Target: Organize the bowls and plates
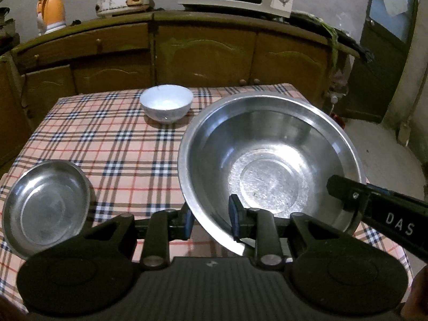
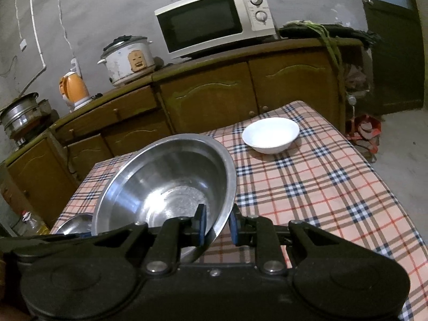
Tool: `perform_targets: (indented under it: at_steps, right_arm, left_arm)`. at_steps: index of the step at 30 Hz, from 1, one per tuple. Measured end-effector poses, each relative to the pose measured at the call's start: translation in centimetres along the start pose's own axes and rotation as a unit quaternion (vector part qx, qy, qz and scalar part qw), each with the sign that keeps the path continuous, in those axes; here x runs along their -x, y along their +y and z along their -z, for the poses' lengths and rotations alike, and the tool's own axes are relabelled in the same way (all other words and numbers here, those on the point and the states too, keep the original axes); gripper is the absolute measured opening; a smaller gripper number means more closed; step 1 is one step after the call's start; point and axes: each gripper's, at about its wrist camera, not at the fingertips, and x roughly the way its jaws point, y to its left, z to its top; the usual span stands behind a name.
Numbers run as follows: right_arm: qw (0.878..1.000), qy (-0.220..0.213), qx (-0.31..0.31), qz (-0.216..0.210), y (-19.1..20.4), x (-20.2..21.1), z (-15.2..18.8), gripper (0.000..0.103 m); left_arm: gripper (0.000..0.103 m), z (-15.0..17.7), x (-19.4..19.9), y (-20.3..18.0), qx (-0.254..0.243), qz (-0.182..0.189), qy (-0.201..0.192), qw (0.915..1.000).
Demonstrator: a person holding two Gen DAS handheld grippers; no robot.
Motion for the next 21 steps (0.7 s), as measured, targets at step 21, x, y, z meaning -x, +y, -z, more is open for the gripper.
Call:
perform_targets:
  at_steps: [21]
  right_arm:
    - [0.999, 0.021, -0.024, 0.013, -6.0, -0.5, 1.7, 0.024]
  left_arm:
    - [0.027, 1.9, -3.1, -4.5, -0.016, 0.006, 0.025, 0.9995]
